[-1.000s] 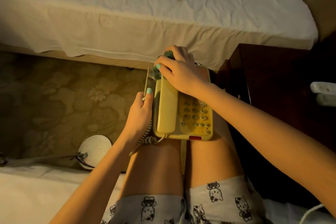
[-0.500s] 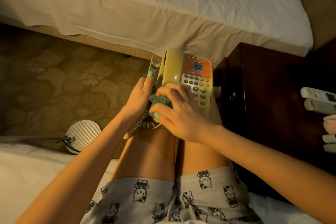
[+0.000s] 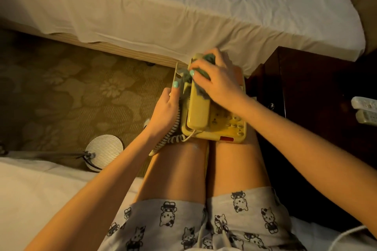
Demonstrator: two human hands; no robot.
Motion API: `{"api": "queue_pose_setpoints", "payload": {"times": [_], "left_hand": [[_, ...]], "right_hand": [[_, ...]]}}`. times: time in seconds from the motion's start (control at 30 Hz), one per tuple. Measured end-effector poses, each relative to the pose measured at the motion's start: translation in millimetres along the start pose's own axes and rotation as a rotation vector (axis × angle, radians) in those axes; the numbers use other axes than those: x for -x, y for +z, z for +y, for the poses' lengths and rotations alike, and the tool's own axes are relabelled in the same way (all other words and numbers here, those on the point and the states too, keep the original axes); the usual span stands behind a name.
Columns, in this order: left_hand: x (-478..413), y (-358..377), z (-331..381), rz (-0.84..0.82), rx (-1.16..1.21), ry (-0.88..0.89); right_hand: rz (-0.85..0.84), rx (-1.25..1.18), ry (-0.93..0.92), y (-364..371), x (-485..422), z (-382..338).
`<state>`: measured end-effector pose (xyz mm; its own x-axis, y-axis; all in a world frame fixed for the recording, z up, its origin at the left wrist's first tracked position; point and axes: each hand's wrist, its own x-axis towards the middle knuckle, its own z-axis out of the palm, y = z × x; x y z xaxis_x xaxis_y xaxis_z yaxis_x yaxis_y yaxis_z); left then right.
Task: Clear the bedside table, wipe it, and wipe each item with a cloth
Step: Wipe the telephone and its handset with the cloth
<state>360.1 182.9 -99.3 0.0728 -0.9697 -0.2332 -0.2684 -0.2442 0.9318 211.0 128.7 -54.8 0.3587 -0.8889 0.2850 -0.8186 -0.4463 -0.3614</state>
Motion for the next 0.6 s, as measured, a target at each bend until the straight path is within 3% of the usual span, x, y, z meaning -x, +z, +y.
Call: {"api": "queue_pose_setpoints", "payload": {"times": [0.3,0.6], "left_hand": [[-5.3,1.3,-6.3,0.024,-0.021,-0.041],[-7.1,0.1,-3.5,0.023,-0.074,-0.02]], "right_hand": [[-0.113,-0.223,0.166,16.9,-45.8,37.4],[-0.143,-0.038,0.052,-9.0,51.9,43.2]]}}
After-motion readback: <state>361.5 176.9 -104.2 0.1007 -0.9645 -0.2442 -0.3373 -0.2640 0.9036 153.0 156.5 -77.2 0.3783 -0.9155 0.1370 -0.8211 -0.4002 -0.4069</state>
